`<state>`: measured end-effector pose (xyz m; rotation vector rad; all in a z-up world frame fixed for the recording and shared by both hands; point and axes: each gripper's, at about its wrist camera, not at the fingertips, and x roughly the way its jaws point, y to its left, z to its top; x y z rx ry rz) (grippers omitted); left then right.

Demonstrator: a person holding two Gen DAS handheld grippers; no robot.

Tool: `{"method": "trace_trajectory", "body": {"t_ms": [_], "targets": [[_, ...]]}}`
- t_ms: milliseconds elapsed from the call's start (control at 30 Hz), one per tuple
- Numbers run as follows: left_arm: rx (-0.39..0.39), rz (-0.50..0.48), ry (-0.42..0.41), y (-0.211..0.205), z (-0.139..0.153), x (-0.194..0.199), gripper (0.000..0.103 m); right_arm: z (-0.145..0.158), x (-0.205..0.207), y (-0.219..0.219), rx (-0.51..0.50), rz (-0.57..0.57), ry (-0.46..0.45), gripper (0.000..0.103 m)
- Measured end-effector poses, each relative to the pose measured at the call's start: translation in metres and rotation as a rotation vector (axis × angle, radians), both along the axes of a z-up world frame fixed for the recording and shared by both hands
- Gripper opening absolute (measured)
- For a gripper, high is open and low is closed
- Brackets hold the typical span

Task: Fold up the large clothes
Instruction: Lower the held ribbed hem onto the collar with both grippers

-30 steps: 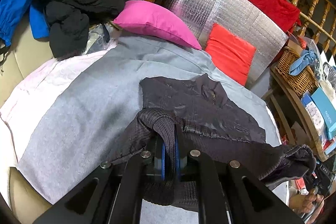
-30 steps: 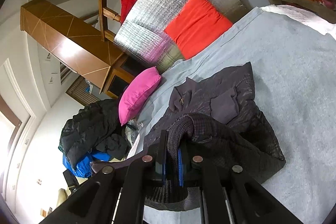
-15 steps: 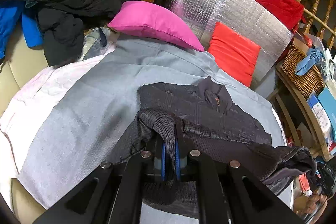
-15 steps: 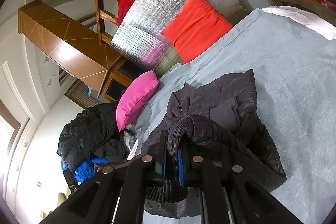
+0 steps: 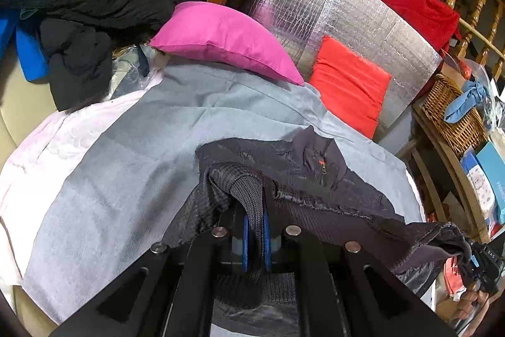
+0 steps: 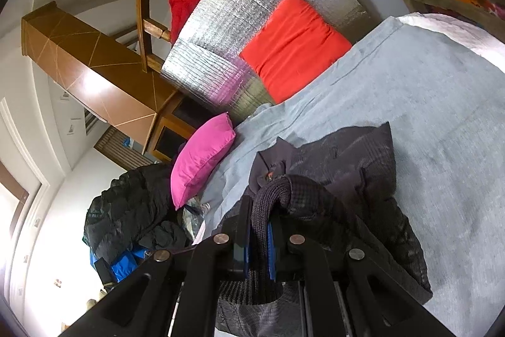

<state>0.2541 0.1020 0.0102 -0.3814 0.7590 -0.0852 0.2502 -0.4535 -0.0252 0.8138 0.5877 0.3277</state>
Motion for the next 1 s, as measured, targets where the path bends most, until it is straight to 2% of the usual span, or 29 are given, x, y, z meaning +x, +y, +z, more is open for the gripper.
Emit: {"method": "trace_trajectory", "body": {"t_ms": [433,667,1000], "targets": [[-0.004,-0.010,0.008,-0.006,0.006,0.046,0.008,0.011,0.048,0.000,-0.033,-0.018,0.024,0.008],[0.020,-0.022,0.007,-0.013,0.003,0.071,0.008,0.010,0.074,-0.002,-0.047,-0.023,0.046,0.008],[0.013,-0.019,0.025,-0.016,-0.004,0.108,0.008,0.005,0.110,-0.003,-0.093,-0.035,0.102,0.008]]}}
